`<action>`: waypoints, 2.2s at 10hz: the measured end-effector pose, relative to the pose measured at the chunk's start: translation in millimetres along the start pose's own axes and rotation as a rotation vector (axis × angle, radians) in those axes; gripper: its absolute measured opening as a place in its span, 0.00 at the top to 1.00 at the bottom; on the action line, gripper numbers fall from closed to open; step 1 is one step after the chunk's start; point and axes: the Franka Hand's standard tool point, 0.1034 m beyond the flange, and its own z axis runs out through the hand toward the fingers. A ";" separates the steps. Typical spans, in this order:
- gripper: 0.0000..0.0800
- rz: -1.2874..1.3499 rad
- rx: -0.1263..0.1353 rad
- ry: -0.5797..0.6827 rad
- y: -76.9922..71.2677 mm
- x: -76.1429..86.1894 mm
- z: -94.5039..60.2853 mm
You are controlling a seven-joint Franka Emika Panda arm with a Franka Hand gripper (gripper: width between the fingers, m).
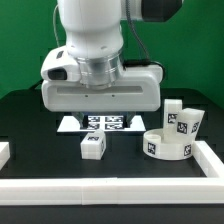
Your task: Assemble stool
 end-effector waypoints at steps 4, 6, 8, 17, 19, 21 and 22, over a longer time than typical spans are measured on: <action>0.19 0.028 -0.024 -0.320 26.1 6.0 -5.0; 0.19 0.033 -0.029 -0.351 27.6 8.1 -0.5; 0.19 0.069 -0.057 -0.367 37.0 11.1 7.5; 0.19 0.038 -0.006 -0.311 41.2 24.2 -0.8; 0.19 0.045 -0.013 -0.344 43.8 19.8 1.7; 0.19 0.052 -0.014 -0.351 42.5 19.1 5.7; 0.19 0.064 -0.010 -0.418 37.5 8.4 8.3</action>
Offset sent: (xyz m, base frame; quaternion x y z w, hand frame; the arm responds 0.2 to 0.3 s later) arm -0.0038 0.0101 0.0096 0.1222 -0.2034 -0.0112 0.9714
